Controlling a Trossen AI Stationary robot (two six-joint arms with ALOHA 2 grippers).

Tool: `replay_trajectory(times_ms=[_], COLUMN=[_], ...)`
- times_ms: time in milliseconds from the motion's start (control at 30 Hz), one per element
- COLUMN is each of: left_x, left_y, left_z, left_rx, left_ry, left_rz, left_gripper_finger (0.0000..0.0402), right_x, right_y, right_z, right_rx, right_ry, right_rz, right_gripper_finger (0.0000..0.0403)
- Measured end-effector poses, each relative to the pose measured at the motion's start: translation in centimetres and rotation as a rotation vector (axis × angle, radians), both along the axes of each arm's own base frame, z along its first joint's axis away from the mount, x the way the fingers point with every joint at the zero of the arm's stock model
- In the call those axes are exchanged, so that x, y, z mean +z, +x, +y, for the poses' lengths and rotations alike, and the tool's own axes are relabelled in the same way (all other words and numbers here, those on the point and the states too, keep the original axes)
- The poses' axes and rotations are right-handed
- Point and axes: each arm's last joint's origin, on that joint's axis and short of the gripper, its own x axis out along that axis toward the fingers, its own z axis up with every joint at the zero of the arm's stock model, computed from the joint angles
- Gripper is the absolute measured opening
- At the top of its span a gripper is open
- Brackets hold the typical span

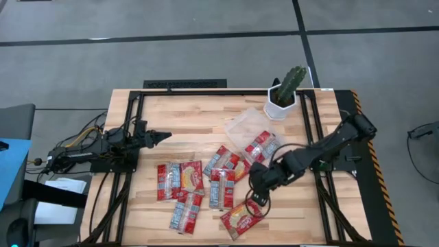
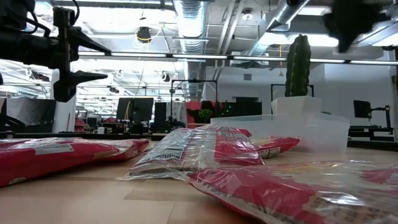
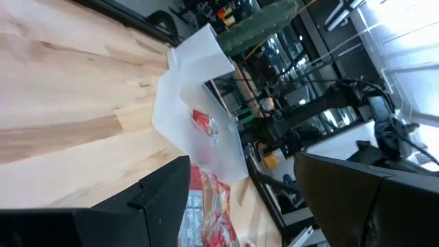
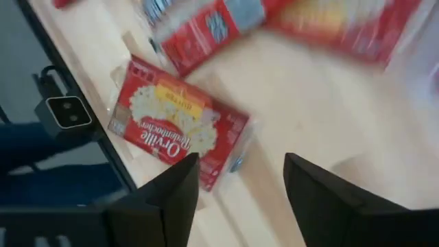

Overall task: Sort popcorn bags into baskets
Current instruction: Put the red popcorn pack into the transparent bin

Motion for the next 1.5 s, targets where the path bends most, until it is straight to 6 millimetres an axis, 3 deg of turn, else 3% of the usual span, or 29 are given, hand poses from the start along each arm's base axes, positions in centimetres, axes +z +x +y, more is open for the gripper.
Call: replay_trajectory(times_ms=[267, 533, 767, 1033, 1200, 1500], left_x=[-0.3, -0.3, -0.4, -0.4, -0.4, -0.4], left_y=[0.0, 0.0, 0.1, 0.0, 0.0, 0.0], left_z=[-0.1, -0.1, -0.1, -0.1, -0.1, -0.1], left_rx=[-0.042, -0.042, -0.042, -0.040, -0.036, -0.034], left_ry=[-0.001, -0.001, -0.004, -0.007, -0.007, -0.004], left_rz=[0.027, 0.027, 0.041, 0.042, 0.042, 0.045], left_gripper_finger=[0.0249, 0.0249, 0.0249, 0.0249, 0.0249, 0.0249], right_x=[-6.1, -10.2, -12.6, -13.7, -13.8, -14.0], right_y=[-1.6, -2.1, -1.0, -1.1, -1.0, -1.0], right_z=[0.9, 1.9, 3.8, 3.8, 3.4, 3.3], right_rx=[-0.198, -0.230, -0.190, -0.191, -0.174, -0.129], right_ry=[0.066, 0.063, 0.108, 0.071, 0.053, 0.065], right_rz=[0.039, 0.053, 0.022, 0.074, 0.072, 0.091], right_gripper_finger=[0.0269, 0.0271, 0.0271, 0.0264, 0.0207, 0.0029])
